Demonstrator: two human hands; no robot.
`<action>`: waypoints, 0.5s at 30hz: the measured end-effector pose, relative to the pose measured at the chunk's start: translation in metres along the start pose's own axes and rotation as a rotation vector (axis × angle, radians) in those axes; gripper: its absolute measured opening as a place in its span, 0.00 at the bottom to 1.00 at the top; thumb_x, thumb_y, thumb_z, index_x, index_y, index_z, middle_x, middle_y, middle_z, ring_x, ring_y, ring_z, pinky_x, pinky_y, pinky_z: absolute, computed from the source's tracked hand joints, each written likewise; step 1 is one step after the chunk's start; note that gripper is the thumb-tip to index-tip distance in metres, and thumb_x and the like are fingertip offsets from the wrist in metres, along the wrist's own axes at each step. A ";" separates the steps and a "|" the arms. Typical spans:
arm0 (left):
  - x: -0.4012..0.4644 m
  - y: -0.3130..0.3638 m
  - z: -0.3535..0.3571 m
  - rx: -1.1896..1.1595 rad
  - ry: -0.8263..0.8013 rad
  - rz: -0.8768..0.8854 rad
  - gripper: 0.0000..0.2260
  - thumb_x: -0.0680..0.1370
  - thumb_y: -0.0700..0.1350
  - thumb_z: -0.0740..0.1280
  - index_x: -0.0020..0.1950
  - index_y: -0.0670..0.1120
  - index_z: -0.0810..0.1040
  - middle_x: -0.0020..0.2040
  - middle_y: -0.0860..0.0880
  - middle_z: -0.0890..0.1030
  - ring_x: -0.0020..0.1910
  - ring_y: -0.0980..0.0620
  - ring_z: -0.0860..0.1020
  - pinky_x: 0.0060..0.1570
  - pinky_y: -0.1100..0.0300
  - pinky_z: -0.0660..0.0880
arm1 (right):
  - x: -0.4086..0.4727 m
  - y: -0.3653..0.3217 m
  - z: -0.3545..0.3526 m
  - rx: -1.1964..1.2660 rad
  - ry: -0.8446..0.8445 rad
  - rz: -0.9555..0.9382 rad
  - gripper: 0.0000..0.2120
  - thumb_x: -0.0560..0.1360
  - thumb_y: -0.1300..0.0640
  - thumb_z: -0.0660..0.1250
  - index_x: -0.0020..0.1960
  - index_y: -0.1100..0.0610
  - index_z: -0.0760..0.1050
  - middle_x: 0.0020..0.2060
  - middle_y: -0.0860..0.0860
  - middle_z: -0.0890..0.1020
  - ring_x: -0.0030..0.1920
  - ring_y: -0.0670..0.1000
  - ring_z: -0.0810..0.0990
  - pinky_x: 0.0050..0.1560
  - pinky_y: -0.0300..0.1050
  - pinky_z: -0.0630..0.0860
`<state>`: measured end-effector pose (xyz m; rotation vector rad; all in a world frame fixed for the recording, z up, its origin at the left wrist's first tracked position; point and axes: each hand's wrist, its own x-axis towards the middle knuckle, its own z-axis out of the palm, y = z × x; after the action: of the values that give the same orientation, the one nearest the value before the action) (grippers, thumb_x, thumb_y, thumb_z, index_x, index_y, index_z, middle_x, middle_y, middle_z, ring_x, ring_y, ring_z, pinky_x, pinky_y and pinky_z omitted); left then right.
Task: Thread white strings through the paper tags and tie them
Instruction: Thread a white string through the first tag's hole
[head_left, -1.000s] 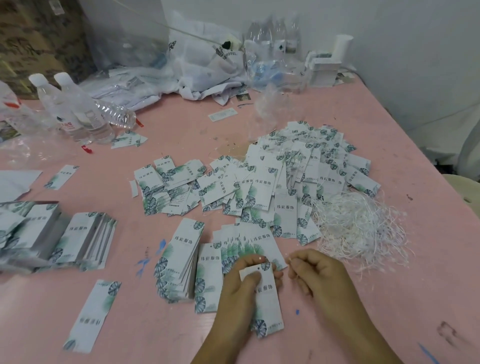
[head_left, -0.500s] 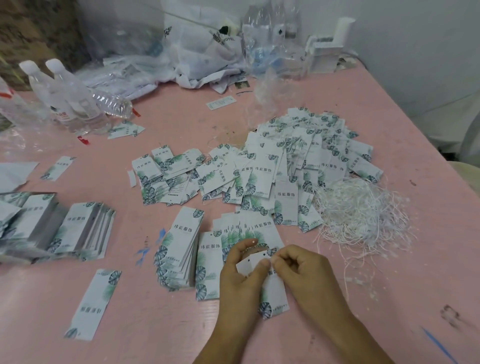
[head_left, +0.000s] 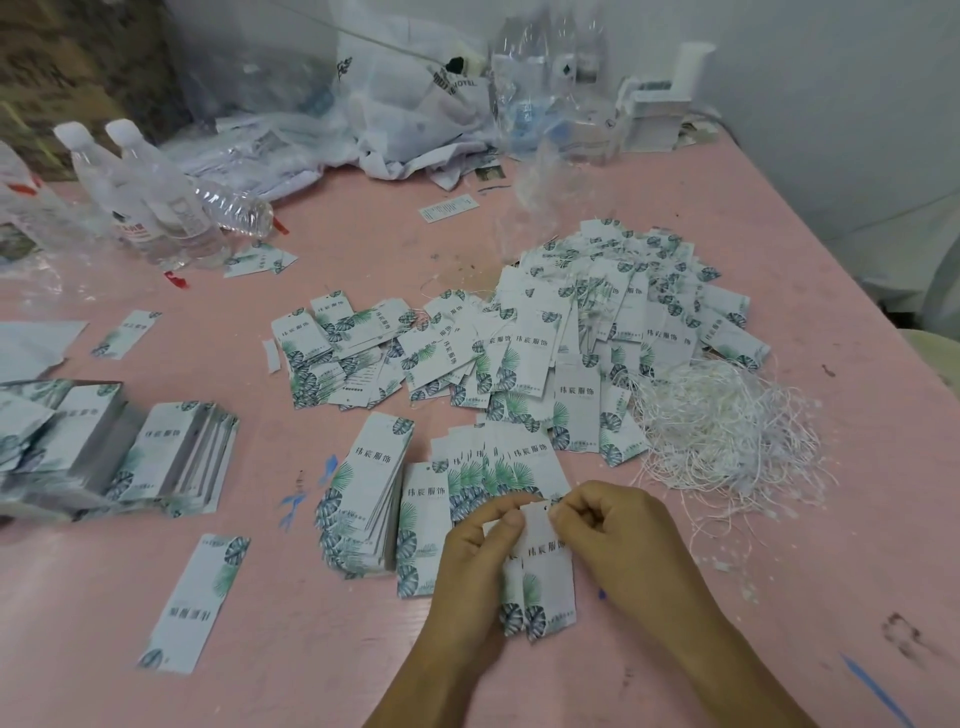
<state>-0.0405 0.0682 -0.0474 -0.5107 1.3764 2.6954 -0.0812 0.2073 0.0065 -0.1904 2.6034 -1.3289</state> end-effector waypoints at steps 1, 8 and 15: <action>0.000 0.001 -0.001 -0.013 -0.007 -0.007 0.11 0.72 0.45 0.70 0.51 0.40 0.83 0.44 0.35 0.82 0.41 0.42 0.81 0.43 0.51 0.78 | 0.001 0.000 -0.001 -0.007 -0.013 0.005 0.12 0.75 0.52 0.69 0.33 0.50 0.77 0.28 0.47 0.80 0.23 0.42 0.71 0.28 0.44 0.72; 0.002 -0.002 -0.003 0.156 -0.050 0.009 0.11 0.69 0.47 0.72 0.49 0.44 0.83 0.42 0.38 0.82 0.38 0.44 0.79 0.39 0.54 0.76 | 0.003 0.001 -0.010 -0.039 -0.117 0.037 0.08 0.73 0.50 0.70 0.36 0.48 0.78 0.30 0.46 0.81 0.27 0.41 0.75 0.32 0.48 0.76; 0.000 -0.001 -0.005 0.233 -0.114 0.038 0.12 0.68 0.44 0.79 0.49 0.43 0.83 0.42 0.39 0.84 0.35 0.45 0.80 0.34 0.57 0.77 | 0.002 0.005 -0.018 -0.062 -0.239 -0.012 0.06 0.74 0.50 0.69 0.38 0.46 0.77 0.26 0.42 0.76 0.27 0.40 0.69 0.31 0.39 0.67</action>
<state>-0.0394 0.0647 -0.0509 -0.3086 1.6533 2.5007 -0.0872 0.2241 0.0126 -0.3520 2.4462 -1.1517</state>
